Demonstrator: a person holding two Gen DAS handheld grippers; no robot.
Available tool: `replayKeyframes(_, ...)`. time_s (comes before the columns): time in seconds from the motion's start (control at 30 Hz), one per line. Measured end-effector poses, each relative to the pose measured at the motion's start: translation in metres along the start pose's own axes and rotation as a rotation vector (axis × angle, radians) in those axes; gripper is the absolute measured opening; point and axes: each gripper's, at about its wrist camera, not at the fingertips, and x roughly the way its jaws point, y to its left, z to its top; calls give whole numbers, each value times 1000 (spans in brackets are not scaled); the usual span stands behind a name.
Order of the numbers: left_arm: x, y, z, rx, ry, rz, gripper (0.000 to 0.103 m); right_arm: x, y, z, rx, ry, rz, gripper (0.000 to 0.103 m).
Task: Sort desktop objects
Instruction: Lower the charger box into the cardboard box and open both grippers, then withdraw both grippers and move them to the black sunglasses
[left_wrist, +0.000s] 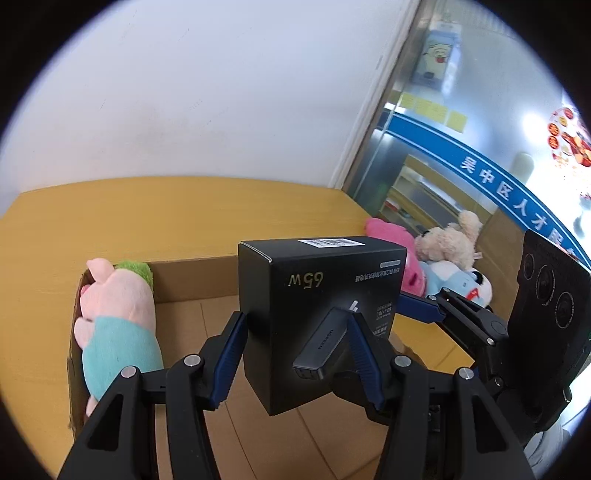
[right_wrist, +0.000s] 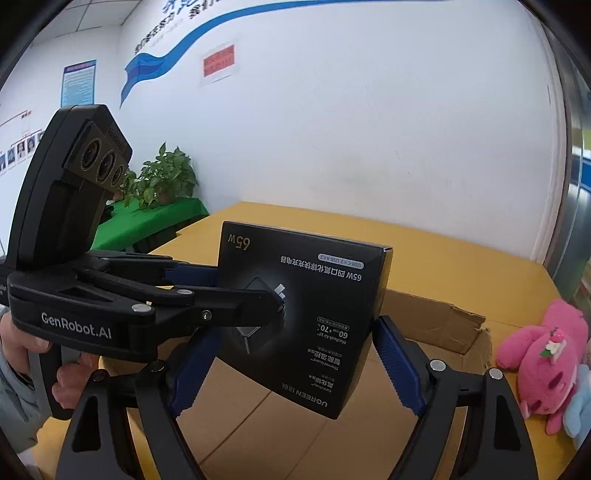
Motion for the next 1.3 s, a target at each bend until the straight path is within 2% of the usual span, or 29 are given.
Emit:
replayKeyframes(0.17, 42, 27, 24, -38, 72, 28, 56, 46, -26, 16, 47, 67, 6, 84)
replayKeyframes(0.2, 50, 33, 27, -47, 84, 32, 55, 67, -30, 21, 58, 89, 8, 84)
replayKeyframes(0.33, 88, 54, 31, -91, 146, 51, 55, 107, -58, 20, 126, 153, 43, 84)
replayKeyframes(0.6, 152, 86, 14, -203, 321, 69, 55, 180, -100, -17, 288, 336, 100, 84)
replayKeyframes(0.8, 167, 96, 10, -232, 350, 99, 53, 193, -92, -27, 311, 397, 94, 85)
replayKeyframes(0.87, 163, 95, 11, -233, 341, 103, 53, 193, -87, -26, 315, 403, 97, 86)
replayKeyframes(0.97, 149, 89, 20, -211, 302, 118, 53, 181, -85, -22, 321, 384, 97, 96)
replayKeyframes(1.07, 123, 74, 27, -152, 247, 136, 54, 159, -87, -14, 309, 343, 62, 97)
replayKeyframes(1.23, 51, 24, 25, 35, 94, 208, 58, 96, -70, -2, 229, 267, -18, 103)
replayKeyframes(1.3, 13, 2, 17, 95, 9, 249, 67, 70, -54, 4, 176, 222, -102, 103)
